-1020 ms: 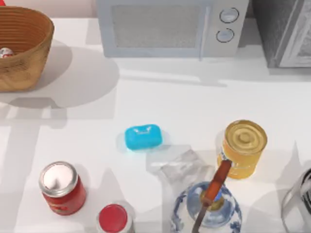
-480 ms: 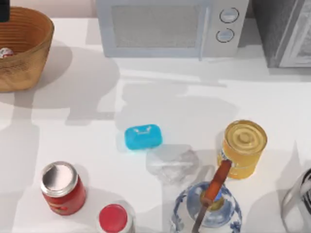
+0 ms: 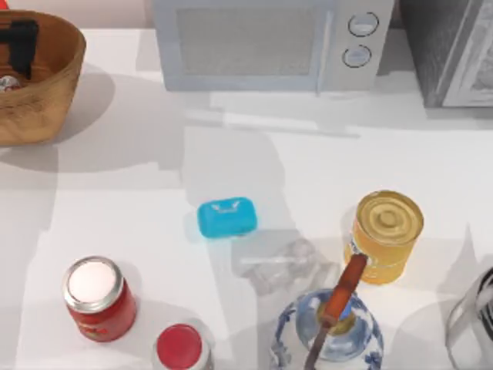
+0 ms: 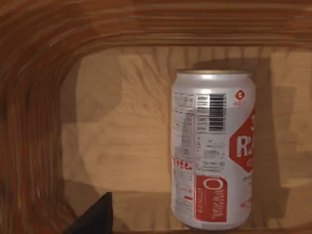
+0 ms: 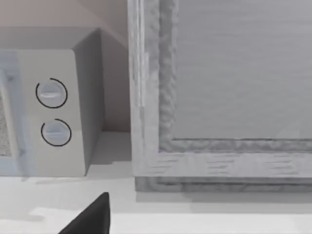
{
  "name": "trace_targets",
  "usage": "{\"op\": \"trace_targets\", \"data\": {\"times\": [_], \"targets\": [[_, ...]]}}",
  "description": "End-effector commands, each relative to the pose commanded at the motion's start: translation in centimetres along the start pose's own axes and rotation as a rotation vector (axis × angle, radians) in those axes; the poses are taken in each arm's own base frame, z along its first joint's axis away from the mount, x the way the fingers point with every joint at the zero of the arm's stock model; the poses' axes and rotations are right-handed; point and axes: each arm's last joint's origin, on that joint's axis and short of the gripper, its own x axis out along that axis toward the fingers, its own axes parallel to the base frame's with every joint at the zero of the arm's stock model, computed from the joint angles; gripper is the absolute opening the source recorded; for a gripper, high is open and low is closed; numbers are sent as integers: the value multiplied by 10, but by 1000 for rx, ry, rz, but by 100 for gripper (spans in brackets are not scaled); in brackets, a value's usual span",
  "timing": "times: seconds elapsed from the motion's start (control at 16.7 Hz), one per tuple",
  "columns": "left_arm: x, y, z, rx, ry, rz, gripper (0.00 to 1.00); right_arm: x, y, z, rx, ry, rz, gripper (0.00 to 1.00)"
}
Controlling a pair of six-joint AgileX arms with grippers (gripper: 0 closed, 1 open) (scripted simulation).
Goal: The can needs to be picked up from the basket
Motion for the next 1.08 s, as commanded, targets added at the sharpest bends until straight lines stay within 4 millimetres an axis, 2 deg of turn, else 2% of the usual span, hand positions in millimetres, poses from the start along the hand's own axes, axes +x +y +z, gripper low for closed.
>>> {"op": "trace_targets", "data": {"times": [0.18,0.66,0.96,1.08], "targets": [[20,6,5,1,43,-5,100,0,0,0,0,0,0,100],[29,5,5,2,48,-6,100,0,0,0,0,0,0,100],[73,6,3,1,45,-5,100,0,0,0,0,0,0,100],[82,6,2,1,47,-6,100,0,0,0,0,0,0,100]]}}
